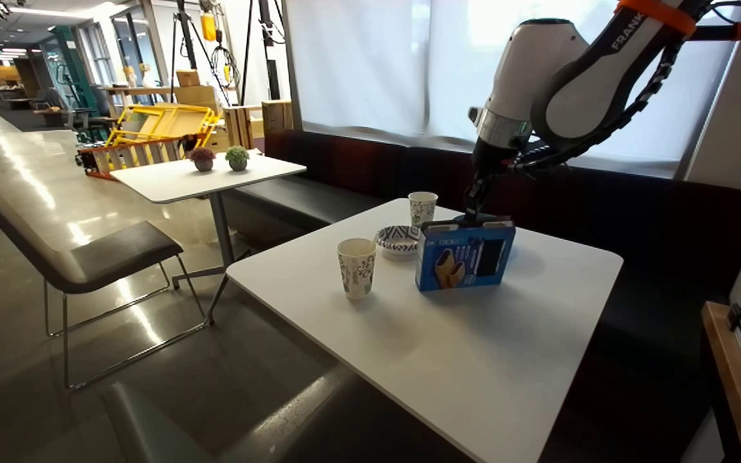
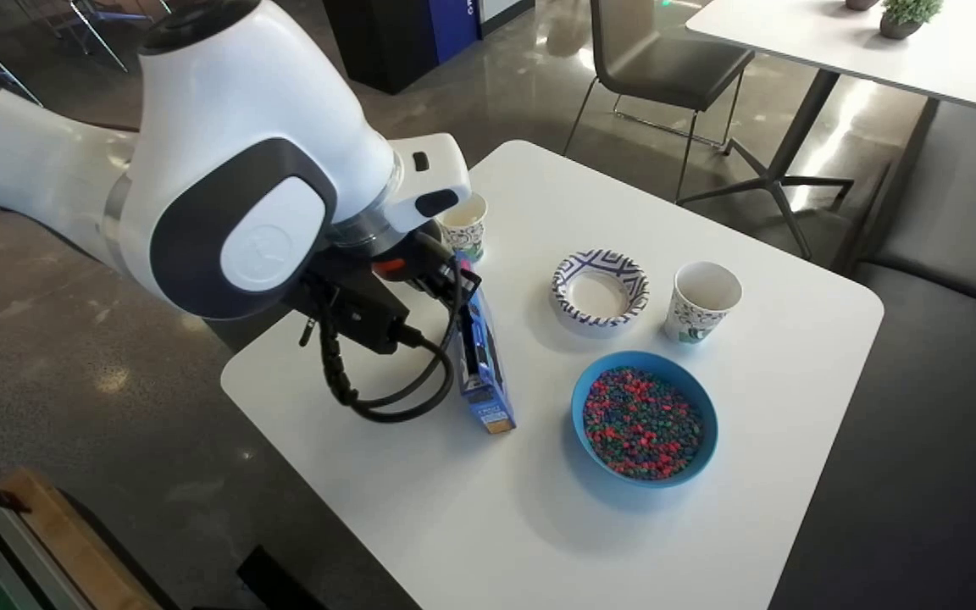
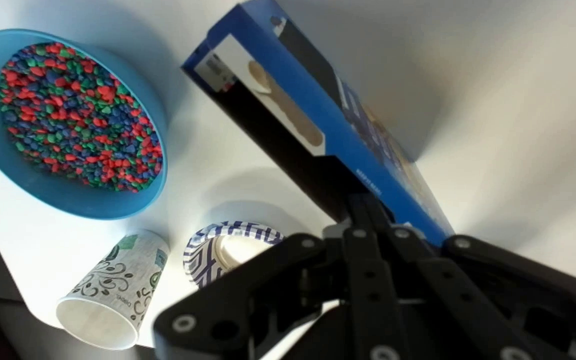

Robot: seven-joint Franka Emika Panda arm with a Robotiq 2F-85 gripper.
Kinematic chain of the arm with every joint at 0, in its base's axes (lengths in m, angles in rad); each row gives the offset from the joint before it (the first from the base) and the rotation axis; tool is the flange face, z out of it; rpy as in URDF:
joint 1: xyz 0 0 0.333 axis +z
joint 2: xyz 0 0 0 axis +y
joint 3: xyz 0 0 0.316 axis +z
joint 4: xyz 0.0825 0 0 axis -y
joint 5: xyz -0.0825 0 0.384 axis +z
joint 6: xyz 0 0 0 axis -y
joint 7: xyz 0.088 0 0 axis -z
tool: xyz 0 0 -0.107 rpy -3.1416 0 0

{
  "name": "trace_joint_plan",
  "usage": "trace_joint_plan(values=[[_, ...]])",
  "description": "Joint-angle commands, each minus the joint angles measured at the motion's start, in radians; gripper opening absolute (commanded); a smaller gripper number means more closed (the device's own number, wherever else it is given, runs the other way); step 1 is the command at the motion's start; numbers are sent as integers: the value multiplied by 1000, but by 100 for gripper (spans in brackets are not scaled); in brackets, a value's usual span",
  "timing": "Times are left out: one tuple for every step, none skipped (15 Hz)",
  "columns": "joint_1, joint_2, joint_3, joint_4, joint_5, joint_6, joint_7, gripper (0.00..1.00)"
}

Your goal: Remove a blue packet from the blue box and put it on the table

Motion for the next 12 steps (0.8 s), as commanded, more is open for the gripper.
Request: trace_joint_plan(values=[[41,8,-45,25,-12,-55,-27,0],[45,9,-51,28,-16,-64,-32,0],[47,9,-52,29,-14,-79,-46,0],[46,7,-47,29,3,-97,-72,0],[46,5,-44,29,10,-108,-92,0],[46,4,-41,30,16,-115,-110,0],[44,3,-36,25,27,-97,-135,0],[40,-3,-28,19,47,-91,-174,0],[39,-3,-23,19,58,-96,-200,0],[40,0,-24,22,54,-101,-222,0],[37,2,-15,23,74,-114,-262,0],[33,6,-6,25,95,-122,-307,0]])
